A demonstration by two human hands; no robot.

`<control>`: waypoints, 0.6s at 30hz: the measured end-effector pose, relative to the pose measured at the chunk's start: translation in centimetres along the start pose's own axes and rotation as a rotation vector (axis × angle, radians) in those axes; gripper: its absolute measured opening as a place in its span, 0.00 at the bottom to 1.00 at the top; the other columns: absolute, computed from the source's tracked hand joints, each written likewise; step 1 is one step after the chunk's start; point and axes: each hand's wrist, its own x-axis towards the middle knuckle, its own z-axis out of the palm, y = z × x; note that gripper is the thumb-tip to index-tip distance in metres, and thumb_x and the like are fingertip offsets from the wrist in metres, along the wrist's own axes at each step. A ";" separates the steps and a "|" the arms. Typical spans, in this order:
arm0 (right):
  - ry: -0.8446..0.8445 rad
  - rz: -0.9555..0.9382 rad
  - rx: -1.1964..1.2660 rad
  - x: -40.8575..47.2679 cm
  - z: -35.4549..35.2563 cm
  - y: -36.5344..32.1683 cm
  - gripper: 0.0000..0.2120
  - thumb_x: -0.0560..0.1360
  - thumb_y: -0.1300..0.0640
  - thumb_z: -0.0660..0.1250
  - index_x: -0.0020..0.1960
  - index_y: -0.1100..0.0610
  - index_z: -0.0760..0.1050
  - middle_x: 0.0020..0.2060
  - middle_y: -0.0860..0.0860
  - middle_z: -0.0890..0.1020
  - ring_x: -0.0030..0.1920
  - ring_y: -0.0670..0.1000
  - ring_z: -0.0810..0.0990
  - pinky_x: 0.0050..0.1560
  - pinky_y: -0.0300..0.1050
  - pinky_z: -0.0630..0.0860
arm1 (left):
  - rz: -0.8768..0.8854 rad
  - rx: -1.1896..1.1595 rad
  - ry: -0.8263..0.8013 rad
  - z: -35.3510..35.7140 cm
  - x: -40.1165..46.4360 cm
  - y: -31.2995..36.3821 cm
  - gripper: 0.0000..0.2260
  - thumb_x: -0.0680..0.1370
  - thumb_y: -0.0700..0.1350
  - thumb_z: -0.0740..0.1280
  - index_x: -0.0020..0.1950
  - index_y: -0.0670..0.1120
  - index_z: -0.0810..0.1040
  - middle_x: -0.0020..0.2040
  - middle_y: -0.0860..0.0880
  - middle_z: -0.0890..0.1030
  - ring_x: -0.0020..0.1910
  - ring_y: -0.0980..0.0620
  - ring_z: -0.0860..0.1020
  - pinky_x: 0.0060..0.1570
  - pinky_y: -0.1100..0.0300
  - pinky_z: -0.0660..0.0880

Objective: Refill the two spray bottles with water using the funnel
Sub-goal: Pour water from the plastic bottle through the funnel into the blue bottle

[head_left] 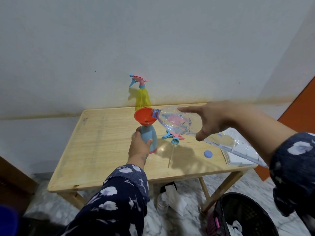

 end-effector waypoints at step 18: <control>0.026 -0.019 0.047 -0.1 2.8 0.5 0.48 0.61 0.36 0.69 0.69 0.24 0.39 0.36 0.44 0.76 0.44 0.50 0.77 0.40 0.44 0.73 | 0.003 0.006 -0.001 -0.2 -0.1 0.1 0.26 0.76 0.47 0.69 0.72 0.52 0.63 0.65 0.49 0.74 0.59 0.44 0.76 0.58 0.46 0.75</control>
